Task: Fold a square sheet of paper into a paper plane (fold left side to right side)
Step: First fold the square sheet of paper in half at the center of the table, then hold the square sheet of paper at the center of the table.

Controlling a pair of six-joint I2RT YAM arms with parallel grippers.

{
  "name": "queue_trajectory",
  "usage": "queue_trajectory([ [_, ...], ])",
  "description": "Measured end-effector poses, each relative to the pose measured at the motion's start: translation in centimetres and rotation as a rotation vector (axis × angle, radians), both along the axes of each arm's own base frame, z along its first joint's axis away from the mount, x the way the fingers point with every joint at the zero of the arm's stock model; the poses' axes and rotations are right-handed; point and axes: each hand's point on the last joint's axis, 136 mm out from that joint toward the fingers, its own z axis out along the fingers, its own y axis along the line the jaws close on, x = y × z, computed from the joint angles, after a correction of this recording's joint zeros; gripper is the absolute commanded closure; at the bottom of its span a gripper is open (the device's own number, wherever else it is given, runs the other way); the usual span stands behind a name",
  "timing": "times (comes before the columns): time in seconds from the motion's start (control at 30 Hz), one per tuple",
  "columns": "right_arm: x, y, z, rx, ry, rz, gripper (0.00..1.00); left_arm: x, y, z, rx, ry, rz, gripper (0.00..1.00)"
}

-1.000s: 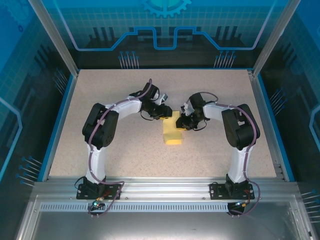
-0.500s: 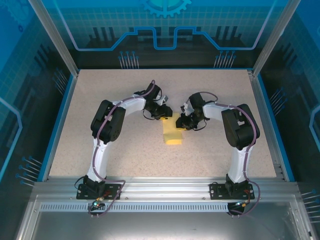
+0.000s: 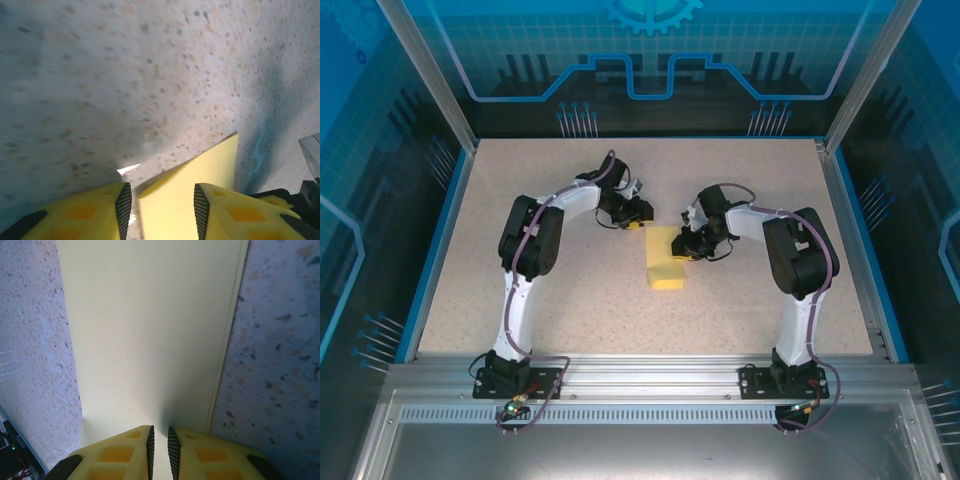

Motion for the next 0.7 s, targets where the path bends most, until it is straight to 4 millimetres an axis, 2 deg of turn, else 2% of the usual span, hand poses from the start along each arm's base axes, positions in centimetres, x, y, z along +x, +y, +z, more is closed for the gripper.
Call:
queue_trajectory([
  [0.1,0.0,0.0,0.0,0.0,0.0,0.0,0.8,-0.4,0.8,0.2,0.0,-0.002,0.012,0.57],
  [0.23,0.0,0.0,0.0,0.0,0.0,0.0,0.8,-3.1,0.9,1.9,-0.014,-0.017,0.004,0.57],
  [0.33,0.0,0.0,0.0,0.0,0.0,0.0,0.8,-5.2,-0.4,3.7,-0.055,-0.048,-0.018,0.57],
  [0.4,0.0,0.0,0.0,-0.001,-0.001,0.0,0.79,-6.5,-2.1,4.0,-0.081,-0.057,-0.045,0.57],
  [0.53,0.0,0.0,0.0,-0.001,-0.001,0.0,0.79,-8.9,-4.5,2.7,-0.09,-0.028,-0.084,0.57],
  [0.7,0.0,0.1,0.0,0.002,-0.001,-0.005,0.79,-9.5,-5.0,0.5,-0.082,0.015,-0.073,0.57],
])
